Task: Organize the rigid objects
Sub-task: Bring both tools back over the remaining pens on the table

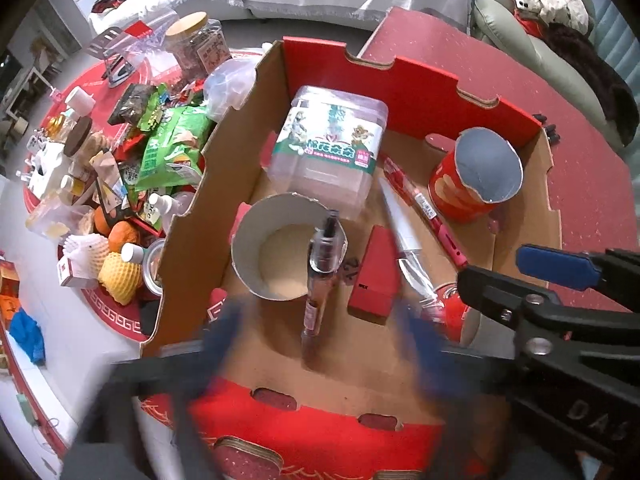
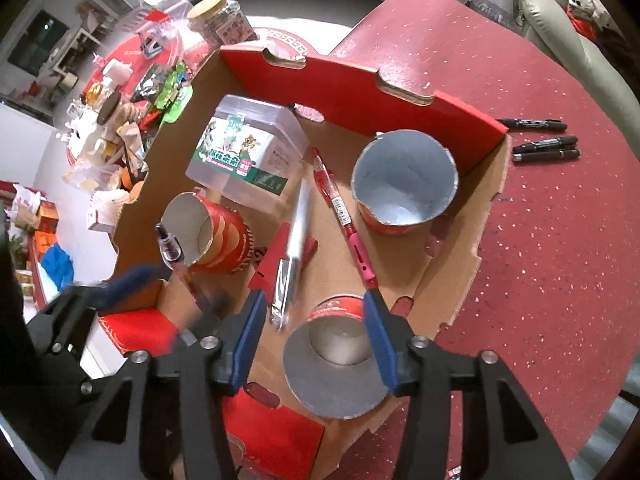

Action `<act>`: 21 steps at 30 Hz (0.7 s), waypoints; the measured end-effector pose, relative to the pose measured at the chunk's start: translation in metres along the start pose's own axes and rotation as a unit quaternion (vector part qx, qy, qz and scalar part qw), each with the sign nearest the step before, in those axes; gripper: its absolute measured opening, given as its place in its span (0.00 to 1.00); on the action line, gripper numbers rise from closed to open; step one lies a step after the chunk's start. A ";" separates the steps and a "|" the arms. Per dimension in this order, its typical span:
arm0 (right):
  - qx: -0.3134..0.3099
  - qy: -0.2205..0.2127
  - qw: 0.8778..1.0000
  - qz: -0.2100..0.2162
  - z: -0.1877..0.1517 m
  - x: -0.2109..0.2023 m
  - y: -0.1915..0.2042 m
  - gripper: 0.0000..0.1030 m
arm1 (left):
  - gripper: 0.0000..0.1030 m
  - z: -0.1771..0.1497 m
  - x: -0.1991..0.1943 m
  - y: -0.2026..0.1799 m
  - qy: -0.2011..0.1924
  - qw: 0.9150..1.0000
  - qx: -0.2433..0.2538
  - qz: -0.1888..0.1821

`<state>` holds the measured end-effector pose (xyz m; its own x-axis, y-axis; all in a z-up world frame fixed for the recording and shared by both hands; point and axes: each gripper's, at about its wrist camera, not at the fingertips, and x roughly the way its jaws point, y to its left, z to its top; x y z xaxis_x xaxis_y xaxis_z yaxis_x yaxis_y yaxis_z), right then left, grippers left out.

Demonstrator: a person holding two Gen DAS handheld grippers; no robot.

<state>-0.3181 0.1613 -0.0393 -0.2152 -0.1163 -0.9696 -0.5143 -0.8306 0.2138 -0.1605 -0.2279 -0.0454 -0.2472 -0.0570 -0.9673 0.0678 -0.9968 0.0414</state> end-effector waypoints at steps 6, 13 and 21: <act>0.015 -0.013 1.000 0.008 -0.019 -0.024 -0.019 0.76 | 1.00 -0.007 -0.009 -0.004 0.002 1.000 0.000 -0.016; 0.074 -0.026 0.997 0.021 -0.094 -0.062 -0.082 0.78 | 1.00 -0.037 -0.038 -0.039 0.003 0.998 0.035 -0.045; 0.217 0.051 0.975 -0.022 -0.233 -0.047 -0.209 0.78 | 1.00 -0.106 -0.070 -0.137 0.016 0.980 0.164 -0.114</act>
<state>-0.0071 0.2137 -0.0662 -0.1121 -0.1576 -0.9811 -0.8290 -0.5296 0.1798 -0.0499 -0.0810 -0.0095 -0.1885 0.1652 -0.9681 -0.3002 -0.9482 -0.1034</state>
